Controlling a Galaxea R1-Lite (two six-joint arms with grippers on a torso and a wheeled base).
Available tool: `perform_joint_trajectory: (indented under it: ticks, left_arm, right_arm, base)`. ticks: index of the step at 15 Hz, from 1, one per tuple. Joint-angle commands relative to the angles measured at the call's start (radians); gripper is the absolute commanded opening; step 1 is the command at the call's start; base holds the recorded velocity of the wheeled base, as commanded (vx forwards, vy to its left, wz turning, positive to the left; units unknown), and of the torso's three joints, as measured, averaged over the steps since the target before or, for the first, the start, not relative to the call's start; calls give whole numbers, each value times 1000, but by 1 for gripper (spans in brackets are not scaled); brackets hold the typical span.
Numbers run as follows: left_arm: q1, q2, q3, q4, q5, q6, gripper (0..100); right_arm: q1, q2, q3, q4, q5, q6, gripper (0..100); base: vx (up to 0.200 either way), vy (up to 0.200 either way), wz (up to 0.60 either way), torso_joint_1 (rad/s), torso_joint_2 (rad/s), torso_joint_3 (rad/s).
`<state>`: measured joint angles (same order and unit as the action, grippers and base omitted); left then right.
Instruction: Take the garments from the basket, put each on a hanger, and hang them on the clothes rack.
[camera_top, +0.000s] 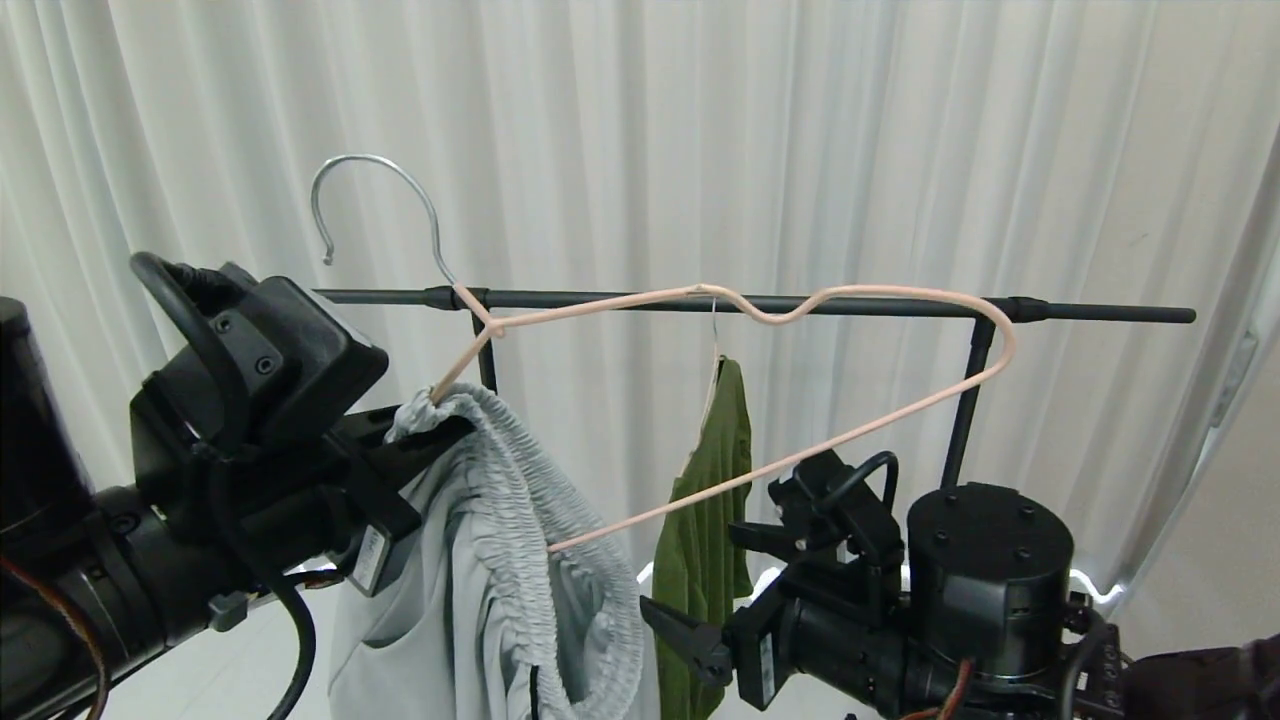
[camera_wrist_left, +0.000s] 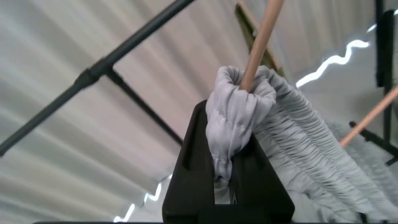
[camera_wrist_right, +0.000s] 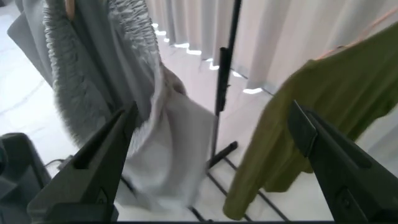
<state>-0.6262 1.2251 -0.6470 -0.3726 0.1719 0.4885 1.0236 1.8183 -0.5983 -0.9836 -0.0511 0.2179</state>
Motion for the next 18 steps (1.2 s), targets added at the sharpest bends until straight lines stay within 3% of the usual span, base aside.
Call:
perform_joint_trajectory:
  ticks: [1,8,9,10,14,18]
  left_arm:
    - [-17,7,-13,0,0,1,0]
    - [-41,5,-31,0,3,4,0]
    - [-41,5,-31,0,4,4,0]
    - [-37,7,-29,0,17,4,0]
    - [-10,19,-2,0,190,5,0]
    - [6,27,23,0,196,7,0]
  right_arm:
    - [10,61,-35,-1,0,9,100]
    - [6,107,-60,-1,-1,29,100]
    - [6,107,-58,-1,-3,31,0]
    - [4,105,-58,-3,-12,32,0]
    - [-13,99,-12,-33,-85,35,0]
    - [-42,105,9,-90,-84,32,0]
  base:
    - [0,0,0,0,0,0]
    - [0,0,0,0,0,0]
    - [0,0,0,0,0,0]
    - [0,0,0,0,0,0]
    - [0,0,0,0,0,0]
    - [0,0,0,0,0,0]
